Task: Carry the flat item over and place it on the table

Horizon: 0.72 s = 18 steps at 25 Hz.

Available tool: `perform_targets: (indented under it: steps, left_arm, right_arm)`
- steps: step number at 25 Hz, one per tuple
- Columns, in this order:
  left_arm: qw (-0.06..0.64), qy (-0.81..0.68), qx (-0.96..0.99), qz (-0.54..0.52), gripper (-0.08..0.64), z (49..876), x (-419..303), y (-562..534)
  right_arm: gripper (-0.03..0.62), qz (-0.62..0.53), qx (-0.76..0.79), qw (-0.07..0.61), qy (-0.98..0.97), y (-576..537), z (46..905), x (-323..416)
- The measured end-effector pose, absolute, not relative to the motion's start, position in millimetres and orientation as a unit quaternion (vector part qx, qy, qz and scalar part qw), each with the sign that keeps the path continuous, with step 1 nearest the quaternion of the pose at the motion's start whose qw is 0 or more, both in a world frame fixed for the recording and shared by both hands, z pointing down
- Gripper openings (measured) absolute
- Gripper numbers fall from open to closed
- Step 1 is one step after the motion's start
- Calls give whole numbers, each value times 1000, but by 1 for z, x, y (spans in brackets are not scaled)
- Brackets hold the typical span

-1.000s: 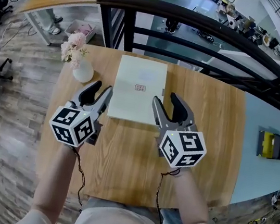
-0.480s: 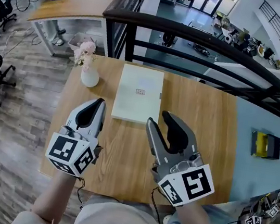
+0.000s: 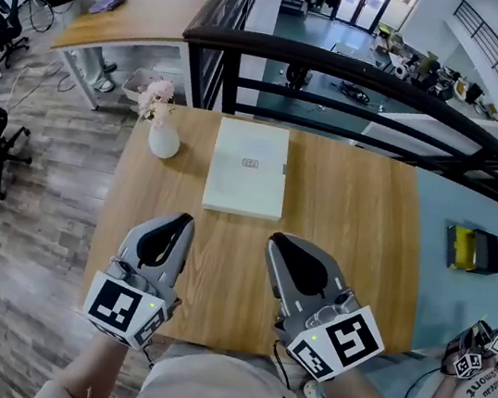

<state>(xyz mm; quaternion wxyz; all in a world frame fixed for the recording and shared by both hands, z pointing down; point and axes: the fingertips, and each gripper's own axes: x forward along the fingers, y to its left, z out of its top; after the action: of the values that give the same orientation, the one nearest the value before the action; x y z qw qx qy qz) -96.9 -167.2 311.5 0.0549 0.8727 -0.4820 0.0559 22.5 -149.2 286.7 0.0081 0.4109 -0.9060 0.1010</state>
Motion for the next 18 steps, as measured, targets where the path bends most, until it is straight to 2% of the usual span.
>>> perform_targets:
  steps: [3,9,18]
  left_arm:
    - [60,-479,874,59,3,314,-93,-157]
    - [57,-474,875,81,3,318,-90,-146]
    - [74,-472,874,89,3,334,-86,-145]
  right_arm:
    - [2,107,413,16,-904,-141,292,25]
    - [2,150,396,30,-905,-121,310,21]
    - [0,148,375,57,-914,-115,329,14]
